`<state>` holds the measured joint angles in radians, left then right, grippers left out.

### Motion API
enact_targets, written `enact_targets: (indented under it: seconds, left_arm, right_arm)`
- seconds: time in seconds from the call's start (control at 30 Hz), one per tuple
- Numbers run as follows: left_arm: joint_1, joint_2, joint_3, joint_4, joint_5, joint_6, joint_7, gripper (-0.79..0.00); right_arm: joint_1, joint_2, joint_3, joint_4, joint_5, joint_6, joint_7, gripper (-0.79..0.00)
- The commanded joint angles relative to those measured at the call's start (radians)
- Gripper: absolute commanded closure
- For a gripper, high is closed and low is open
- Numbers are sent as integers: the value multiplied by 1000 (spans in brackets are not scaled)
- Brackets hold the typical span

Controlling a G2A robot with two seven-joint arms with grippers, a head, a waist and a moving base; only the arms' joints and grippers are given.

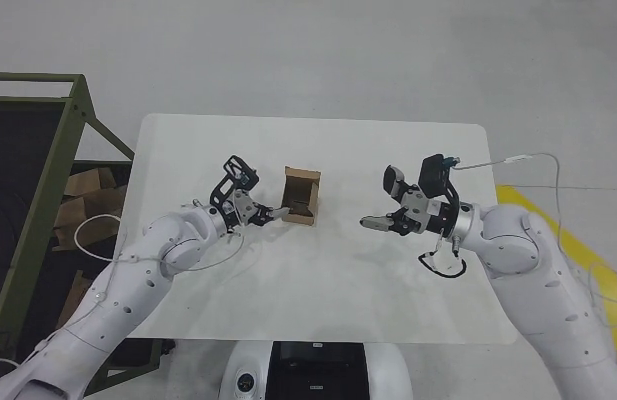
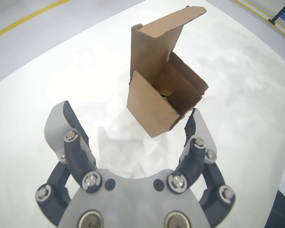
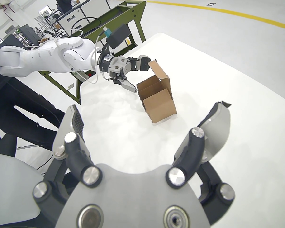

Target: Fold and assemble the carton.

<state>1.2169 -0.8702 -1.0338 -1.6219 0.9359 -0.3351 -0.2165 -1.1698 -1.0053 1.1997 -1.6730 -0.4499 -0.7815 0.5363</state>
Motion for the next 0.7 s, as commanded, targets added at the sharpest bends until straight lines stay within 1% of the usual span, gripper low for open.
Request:
enact_targets:
  seconds: [0.0, 0.17, 0.27, 0.4, 0.67]
  left_arm:
    - [8, -4, 4, -16, 12, 34, -2, -770]
    - [35, -16, 15, -46, 31, 121, 4, -576]
    - [46, -23, 23, -55, 42, 159, 4, -526]
    - [54, -32, 29, -55, 39, 190, 12, -406]
    - [63, -48, 28, -70, 34, 231, 1, -302]
  right_arm:
    - [3, 0, -2, 2, 1, 0, 0, -785]
    - [12, 0, -8, 9, 5, -5, 1, -785]
    - [21, -1, -13, 14, 8, -8, 4, -785]
    - [34, -2, -21, 20, 12, -10, 9, -785]
    - [61, -5, -43, 37, 12, -12, 17, -785]
